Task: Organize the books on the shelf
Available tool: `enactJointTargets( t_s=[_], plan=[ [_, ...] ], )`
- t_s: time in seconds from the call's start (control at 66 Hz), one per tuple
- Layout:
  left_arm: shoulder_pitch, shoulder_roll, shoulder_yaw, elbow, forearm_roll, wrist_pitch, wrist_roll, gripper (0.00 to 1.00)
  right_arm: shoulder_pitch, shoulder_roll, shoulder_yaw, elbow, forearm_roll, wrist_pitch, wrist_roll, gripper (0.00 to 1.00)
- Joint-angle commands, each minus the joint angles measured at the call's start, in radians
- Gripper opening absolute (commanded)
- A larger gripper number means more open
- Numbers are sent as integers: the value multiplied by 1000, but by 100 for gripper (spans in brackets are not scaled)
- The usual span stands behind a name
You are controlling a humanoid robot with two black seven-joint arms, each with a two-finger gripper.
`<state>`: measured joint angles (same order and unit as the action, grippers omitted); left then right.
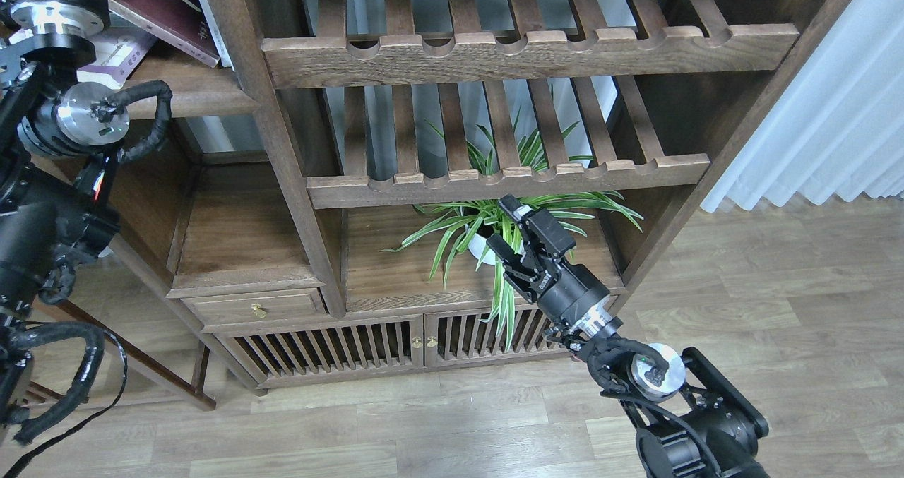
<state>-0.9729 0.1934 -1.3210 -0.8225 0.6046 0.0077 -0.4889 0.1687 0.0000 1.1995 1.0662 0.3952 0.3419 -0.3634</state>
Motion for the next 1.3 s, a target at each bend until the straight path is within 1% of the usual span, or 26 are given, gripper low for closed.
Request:
enactJointTargets(
  t_s=[0.0, 0.045, 0.152, 0.258, 0.379, 0.636, 0.788, 0.939, 1.0, 1.061, 1.152, 1.197, 1.288],
  plan=[
    [2, 1, -3, 0, -6, -2, 0, 51, 0, 0, 0, 0, -1, -1, 0, 98],
    [2, 0, -3, -6, -12, -2, 0, 57, 0, 0, 0, 0, -1, -1, 0, 98],
    [-1, 0, -4, -4, -20, -2, 0, 65, 0, 0, 0, 0, 1, -1, 0, 98],
    [-6, 0, -12, -7, -20, -2, 0, 67, 0, 0, 0, 0, -1, -1, 0, 98],
    [-38, 0, -18, -10, -20, -2, 0, 68, 0, 0, 0, 0, 1, -1, 0, 98],
    [-191, -2, -18, -10, -22, 0, 0, 68, -1, 0, -1, 1, 1, 0, 0, 98],
    [-194, 1, -20, -24, -31, -2, 0, 69, -1, 0, -1, 3, 1, 0, 0, 98],
    [-182, 8, -21, -63, -39, -2, 0, 71, 0, 0, -1, 3, 1, 0, 0, 98],
    [-168, 11, -23, -73, -51, -3, 0, 73, 0, 0, -1, 5, 1, 0, 0, 98],
    [-129, 8, -20, -104, -88, -8, 0, 76, 2, 0, -1, 6, 1, 0, 0, 98],
    [-53, 9, -20, -194, -158, -18, 0, 81, 2, -3, -1, 8, 1, 0, 0, 98],
    [8, 9, -24, -265, -198, -26, 0, 84, 2, -5, 0, 8, 1, 0, 0, 98],
    [86, 9, -41, -358, -224, -43, 0, 89, 3, -6, 0, 8, 1, 0, 0, 98]
  ],
)
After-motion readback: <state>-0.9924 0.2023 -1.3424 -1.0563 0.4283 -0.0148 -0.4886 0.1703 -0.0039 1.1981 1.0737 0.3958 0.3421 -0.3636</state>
